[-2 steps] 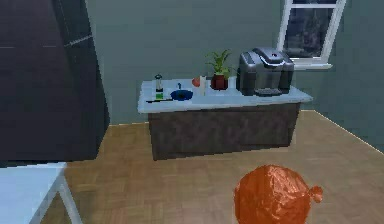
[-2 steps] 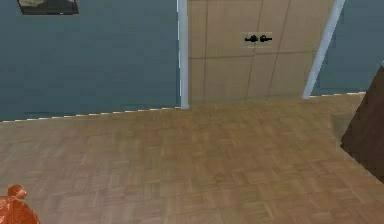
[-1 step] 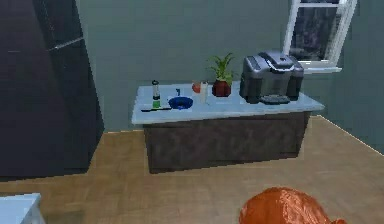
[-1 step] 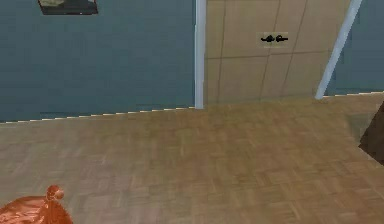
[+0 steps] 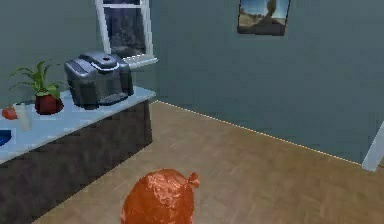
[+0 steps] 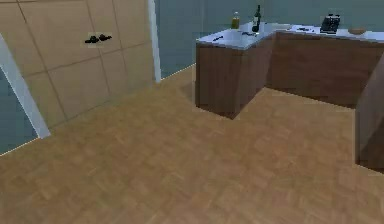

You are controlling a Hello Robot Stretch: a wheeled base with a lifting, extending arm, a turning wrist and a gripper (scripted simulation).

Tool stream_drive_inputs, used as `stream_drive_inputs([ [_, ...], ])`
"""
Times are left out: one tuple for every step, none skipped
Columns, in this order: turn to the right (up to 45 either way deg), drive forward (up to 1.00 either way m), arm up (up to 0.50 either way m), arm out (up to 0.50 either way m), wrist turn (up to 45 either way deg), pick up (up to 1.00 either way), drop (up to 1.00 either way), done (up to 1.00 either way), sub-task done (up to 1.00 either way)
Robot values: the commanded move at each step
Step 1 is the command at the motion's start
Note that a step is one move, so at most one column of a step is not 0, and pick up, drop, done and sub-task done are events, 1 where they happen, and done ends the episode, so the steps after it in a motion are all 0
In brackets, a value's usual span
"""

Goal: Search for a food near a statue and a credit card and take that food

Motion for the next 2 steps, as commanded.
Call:
stream_drive_inputs([
  [39.0,0.0,0.0,0.0,0.0,0.0,0.0,0.0,0.0],
  [0.0,0.05,0.0,0.0,0.0,0.0,0.0,0.0,0.0],
])
